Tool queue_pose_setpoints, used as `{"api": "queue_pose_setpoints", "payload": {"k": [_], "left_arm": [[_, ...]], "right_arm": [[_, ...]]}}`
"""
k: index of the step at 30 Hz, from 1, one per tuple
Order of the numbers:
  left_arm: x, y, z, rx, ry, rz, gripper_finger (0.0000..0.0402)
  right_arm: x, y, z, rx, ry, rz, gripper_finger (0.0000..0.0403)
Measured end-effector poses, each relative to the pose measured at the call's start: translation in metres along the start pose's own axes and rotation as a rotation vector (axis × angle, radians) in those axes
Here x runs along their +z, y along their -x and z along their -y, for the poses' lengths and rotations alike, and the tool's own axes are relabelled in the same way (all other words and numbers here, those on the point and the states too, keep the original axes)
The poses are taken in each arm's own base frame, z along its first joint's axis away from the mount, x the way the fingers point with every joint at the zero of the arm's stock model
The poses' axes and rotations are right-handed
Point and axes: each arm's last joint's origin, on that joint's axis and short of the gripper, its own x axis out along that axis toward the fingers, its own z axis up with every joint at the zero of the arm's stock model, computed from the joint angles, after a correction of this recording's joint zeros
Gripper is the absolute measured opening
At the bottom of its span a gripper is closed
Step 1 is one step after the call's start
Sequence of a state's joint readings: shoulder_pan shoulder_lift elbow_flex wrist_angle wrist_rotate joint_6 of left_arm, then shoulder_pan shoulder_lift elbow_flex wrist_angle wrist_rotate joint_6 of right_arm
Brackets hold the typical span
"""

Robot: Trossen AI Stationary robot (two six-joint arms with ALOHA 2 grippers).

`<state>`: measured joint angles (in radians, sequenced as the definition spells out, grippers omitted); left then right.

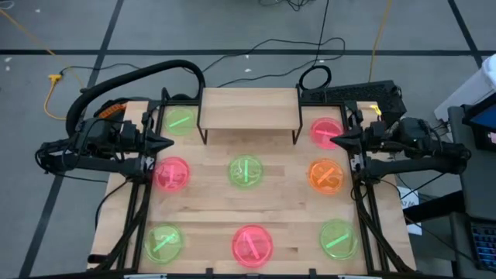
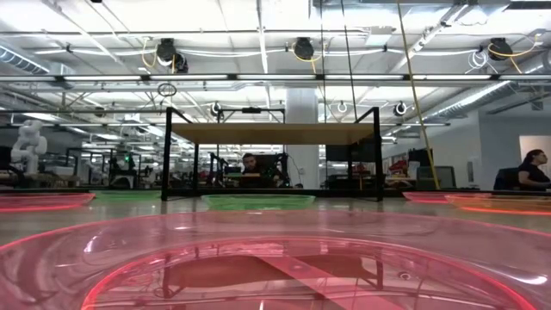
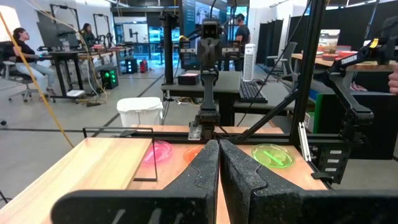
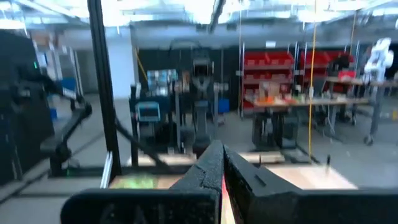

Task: Place and stack plates onto a shelf
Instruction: Put the green plate on the shelf

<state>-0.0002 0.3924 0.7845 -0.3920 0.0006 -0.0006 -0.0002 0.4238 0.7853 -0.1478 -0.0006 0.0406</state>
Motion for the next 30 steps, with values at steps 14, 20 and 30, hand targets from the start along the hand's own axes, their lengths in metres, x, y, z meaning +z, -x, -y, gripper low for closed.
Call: {"api": "queue_pose_setpoints", "payload": {"k": [14, 20, 30], "left_arm": [[0.0, 0.0, 0.0, 0.0, 0.0, 0.0, 0.0021], [0.0, 0.0, 0.0, 0.0, 0.0, 0.0, 0.0021], [0.0, 0.0, 0.0, 0.0, 0.0, 0.0, 0.0021]], "right_arm": [[-0.009, -0.025, 0.003, -0.086, 0.061, -0.068, 0.0], [-0.013, -0.036, 0.003, -0.085, 0.1, -0.092, 0.0], [-0.021, -0.049, 0.003, -0.079, 0.12, -0.147, 0.0]]}}
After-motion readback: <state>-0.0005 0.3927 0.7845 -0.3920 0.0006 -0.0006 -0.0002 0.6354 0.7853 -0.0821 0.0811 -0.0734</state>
